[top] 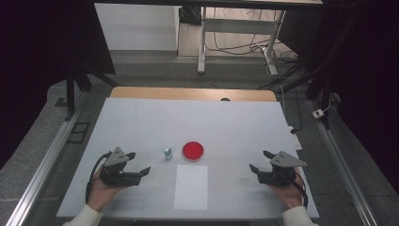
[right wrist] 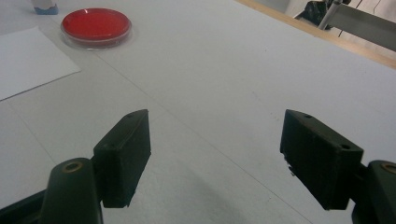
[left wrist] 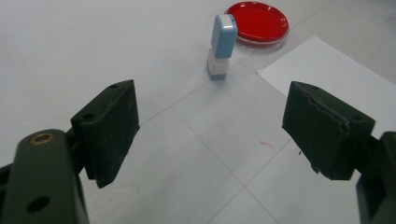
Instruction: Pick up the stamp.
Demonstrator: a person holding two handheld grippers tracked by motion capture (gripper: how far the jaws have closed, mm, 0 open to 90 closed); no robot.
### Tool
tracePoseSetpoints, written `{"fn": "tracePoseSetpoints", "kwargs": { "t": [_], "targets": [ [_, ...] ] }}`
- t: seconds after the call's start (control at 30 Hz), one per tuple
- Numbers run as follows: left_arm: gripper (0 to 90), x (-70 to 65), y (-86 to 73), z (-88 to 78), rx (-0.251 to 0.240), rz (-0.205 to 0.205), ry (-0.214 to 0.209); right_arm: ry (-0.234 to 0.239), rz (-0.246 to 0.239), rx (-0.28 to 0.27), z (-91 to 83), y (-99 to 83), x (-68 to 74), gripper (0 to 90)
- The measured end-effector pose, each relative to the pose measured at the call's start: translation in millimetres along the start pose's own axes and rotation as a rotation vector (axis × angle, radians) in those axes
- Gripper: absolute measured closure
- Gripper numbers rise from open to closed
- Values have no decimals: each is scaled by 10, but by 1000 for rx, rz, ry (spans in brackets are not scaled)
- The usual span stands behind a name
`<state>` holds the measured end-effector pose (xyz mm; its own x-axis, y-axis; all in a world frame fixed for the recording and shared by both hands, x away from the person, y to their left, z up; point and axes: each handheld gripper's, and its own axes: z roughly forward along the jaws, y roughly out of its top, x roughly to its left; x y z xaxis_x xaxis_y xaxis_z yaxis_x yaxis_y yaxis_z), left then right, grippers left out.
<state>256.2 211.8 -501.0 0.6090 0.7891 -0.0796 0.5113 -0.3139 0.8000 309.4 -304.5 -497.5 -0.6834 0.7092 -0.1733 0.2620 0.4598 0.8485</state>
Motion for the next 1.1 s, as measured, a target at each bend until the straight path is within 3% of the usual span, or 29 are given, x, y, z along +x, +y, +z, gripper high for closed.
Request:
{"fn": "tracePoseSetpoints", "kwargs": {
  "t": [0.6, 1.1],
  "targets": [
    [194, -19, 181, 113, -8, 6, -29, 5, -7, 10, 26, -2, 18, 247],
    [204, -37, 307, 285, 17, 18, -46, 8, -9, 8, 41, 2, 39, 250]
  ]
}}
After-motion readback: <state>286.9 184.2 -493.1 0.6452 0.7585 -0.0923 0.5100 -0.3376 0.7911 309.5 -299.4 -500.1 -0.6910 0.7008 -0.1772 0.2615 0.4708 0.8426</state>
